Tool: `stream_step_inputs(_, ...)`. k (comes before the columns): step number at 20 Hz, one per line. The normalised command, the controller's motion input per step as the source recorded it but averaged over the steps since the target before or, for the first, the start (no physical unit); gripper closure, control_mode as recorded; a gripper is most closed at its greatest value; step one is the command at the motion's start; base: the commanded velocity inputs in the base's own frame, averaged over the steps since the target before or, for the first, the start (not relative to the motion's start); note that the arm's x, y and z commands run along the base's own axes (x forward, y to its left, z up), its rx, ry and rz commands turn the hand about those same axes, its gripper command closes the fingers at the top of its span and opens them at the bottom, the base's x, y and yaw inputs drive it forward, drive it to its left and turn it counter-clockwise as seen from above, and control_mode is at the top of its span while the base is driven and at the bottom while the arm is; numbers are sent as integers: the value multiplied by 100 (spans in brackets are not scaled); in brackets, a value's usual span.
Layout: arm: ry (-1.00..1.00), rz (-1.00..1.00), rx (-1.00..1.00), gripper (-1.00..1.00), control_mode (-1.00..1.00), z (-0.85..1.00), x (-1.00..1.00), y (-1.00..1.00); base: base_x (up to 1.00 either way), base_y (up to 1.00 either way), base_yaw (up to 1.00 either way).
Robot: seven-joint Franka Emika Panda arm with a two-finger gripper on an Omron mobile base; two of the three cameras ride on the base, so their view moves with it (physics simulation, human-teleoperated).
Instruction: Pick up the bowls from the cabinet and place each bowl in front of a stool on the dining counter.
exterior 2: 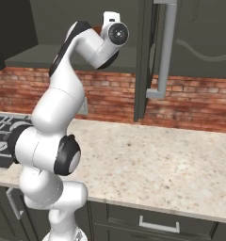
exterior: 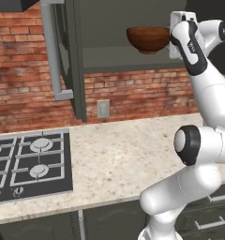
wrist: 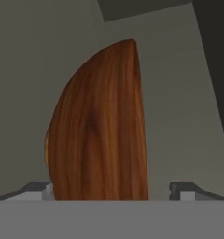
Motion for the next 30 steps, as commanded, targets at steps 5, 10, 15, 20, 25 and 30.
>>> stream_step_inputs(5,0,0,0,100,-100,0,9,3,0,0,0)
stream_step_inputs(10,0,0,0,100,-100,-5,4,8,0,0,0)
stream_step_inputs(15,1,0,0,100,-100,-6,0,2,0,0,0)
stream_step_inputs(20,0,0,0,100,-100,0,0,0,0,0,0)
stream_step_inputs(25,-4,0,0,100,-100,0,-24,0,0,0,0)
stream_step_inputs(30,-6,0,0,100,-100,0,-95,-2,0,0,0)
